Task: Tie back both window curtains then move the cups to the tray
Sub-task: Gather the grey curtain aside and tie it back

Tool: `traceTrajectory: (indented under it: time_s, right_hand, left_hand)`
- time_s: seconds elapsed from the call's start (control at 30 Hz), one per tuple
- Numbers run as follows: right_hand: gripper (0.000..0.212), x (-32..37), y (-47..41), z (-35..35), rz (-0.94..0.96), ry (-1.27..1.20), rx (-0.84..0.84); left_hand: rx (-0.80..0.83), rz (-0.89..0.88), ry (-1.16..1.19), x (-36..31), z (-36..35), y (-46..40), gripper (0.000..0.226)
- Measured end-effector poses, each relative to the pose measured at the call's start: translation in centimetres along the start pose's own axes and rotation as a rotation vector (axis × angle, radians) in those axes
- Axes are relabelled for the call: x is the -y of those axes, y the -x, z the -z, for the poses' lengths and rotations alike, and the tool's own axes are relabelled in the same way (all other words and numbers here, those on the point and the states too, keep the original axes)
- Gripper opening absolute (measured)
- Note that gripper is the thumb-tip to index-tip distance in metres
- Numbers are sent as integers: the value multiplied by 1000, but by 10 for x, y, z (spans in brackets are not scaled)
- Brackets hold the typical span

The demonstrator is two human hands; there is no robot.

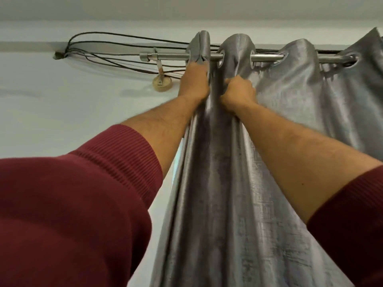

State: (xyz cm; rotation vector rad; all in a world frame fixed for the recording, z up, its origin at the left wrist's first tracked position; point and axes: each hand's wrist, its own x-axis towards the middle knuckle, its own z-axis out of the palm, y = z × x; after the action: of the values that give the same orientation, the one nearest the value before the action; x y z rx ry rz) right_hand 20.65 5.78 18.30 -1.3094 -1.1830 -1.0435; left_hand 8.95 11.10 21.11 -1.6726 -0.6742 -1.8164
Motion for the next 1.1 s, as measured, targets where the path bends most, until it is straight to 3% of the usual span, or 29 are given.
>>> traceTrajectory:
  time_s: [0.1, 0.27, 0.4, 0.53, 0.67, 0.77, 0.83, 0.97, 1.1]
  right_hand:
    - [30, 16, 0, 0, -6, -51, 23]
    - [35, 19, -3, 15, -30, 69, 18]
    - [51, 14, -10, 30, -35, 271, -30]
    - [52, 7, -36, 45, -5, 118, 70]
    - [15, 2, -56, 33, 17, 56, 145]
    - [17, 3, -64, 28, 44, -84, 150]
    - [23, 11, -68, 29, 157, -149, 167]
    - [34, 11, -64, 40, 250, -184, 311]
    - [26, -15, -35, 48, 192, -596, 389]
  left_hand:
    - [108, -80, 76, -5, 6, 3, 72]
    - [224, 54, 91, 0, 27, 9, 39]
    - [255, 91, 101, -4, 38, 9, 53]
    - [297, 88, 95, -8, 38, 1, 57]
    - [319, 95, 73, -6, 32, 8, 67]
    - [353, 123, 222, -9, 27, 8, 72]
    - [357, 116, 280, -10, 23, 3, 62]
    - [378, 90, 490, -18, 10, -3, 63]
    - [298, 198, 762, -24, -22, -17, 62]
